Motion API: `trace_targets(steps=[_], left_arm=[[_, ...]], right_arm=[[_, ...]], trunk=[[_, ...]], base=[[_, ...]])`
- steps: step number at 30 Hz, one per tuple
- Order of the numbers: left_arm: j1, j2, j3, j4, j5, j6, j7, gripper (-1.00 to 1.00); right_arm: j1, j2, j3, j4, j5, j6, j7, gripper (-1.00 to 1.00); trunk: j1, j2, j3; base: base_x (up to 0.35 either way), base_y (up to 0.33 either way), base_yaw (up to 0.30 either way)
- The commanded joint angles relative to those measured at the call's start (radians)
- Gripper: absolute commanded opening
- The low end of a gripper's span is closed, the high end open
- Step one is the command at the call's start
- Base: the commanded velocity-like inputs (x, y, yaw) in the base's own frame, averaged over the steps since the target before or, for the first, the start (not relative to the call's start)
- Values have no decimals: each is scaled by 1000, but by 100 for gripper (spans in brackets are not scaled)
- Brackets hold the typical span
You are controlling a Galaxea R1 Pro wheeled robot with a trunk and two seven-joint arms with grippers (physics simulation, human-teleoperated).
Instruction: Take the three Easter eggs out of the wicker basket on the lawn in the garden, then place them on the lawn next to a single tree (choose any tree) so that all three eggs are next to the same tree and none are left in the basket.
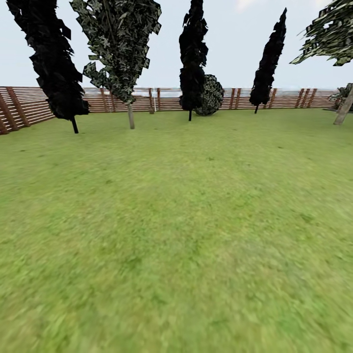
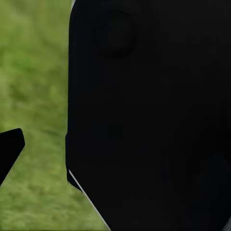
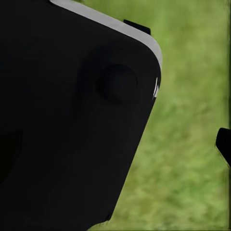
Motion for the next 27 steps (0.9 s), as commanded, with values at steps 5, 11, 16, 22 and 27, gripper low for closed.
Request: trace_targets(steps=[5, 11, 16, 22, 27], left_arm=[[0, -1, 7, 0, 1, -3, 1, 100], [0, -1, 7, 0, 1, -3, 1, 100], [0, -1, 7, 0, 1, -3, 1, 100], [0, -1, 7, 0, 1, -3, 1, 100], [0, -1, 7, 0, 1, -2, 1, 100]], right_arm=[[0, 0, 1, 1, 5, -3, -1, 100], [-1, 0, 1, 1, 4, -3, 0, 100], [0, 0, 1, 1, 5, -3, 0, 100], [0, 0, 1, 1, 5, -3, 0, 100], [0, 1, 2, 1, 9, -3, 0, 100]], trunk=[[1, 0, -1], [1, 0, -1], [1, 0, -1], [1, 0, -1], [1, 0, -1]], base=[[327, 0, 0], [327, 0, 0], [327, 0, 0], [327, 0, 0], [327, 0, 0]])
